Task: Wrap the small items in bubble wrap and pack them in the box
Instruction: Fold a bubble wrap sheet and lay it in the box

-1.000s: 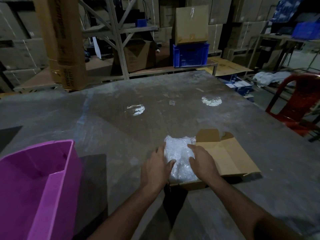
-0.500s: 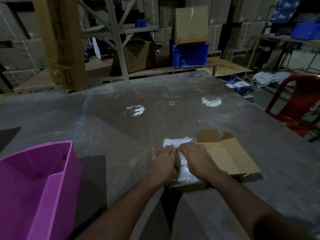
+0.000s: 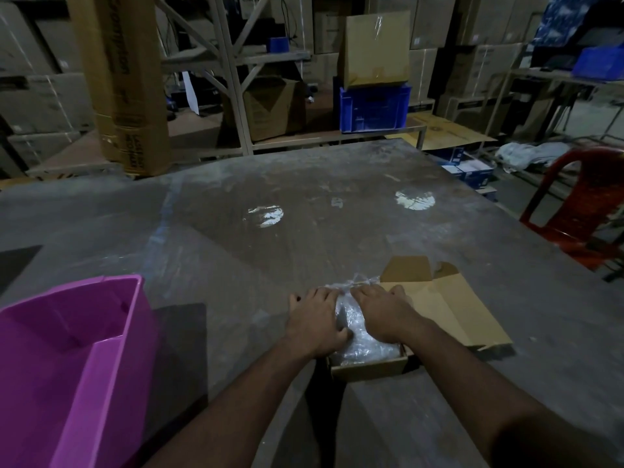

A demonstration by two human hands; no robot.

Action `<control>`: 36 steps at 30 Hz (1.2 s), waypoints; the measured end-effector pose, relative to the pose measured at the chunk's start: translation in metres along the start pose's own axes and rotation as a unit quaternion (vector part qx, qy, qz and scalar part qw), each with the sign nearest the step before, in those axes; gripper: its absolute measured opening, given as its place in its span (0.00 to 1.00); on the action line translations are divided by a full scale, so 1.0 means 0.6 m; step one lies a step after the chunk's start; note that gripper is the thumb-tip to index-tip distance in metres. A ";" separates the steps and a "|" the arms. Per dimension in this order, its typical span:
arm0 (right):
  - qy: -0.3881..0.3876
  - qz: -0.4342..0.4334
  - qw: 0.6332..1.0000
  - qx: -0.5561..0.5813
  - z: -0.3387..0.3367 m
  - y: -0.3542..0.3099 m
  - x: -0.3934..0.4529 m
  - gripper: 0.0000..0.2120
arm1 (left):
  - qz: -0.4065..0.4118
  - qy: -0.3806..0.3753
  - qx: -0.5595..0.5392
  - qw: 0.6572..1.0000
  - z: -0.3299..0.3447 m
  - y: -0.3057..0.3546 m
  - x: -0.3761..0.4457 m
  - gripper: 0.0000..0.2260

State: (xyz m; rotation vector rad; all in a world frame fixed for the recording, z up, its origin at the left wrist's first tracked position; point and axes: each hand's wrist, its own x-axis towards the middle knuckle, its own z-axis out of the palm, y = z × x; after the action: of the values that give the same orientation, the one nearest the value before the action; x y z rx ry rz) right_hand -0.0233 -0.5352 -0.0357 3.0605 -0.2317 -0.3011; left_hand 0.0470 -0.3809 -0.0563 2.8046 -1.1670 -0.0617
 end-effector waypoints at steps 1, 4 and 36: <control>-0.006 0.001 1.000 -0.006 0.000 0.000 0.004 0.31 | -0.002 -0.001 0.008 1.000 0.000 0.000 0.001 0.38; -0.023 0.009 1.000 -0.018 0.000 -0.002 0.013 0.29 | -0.009 -0.008 0.022 1.000 0.002 0.002 0.004 0.37; 0.098 -0.066 0.987 0.111 0.010 0.012 0.004 0.22 | -0.001 -0.041 -0.059 0.997 0.005 -0.021 0.006 0.43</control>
State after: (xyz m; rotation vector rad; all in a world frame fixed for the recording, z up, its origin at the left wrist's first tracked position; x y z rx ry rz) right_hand -0.0230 -0.5429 -0.0415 3.3034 -0.0541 0.0230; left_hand 0.0585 -0.3748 -0.0605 2.7235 -1.1370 -0.2404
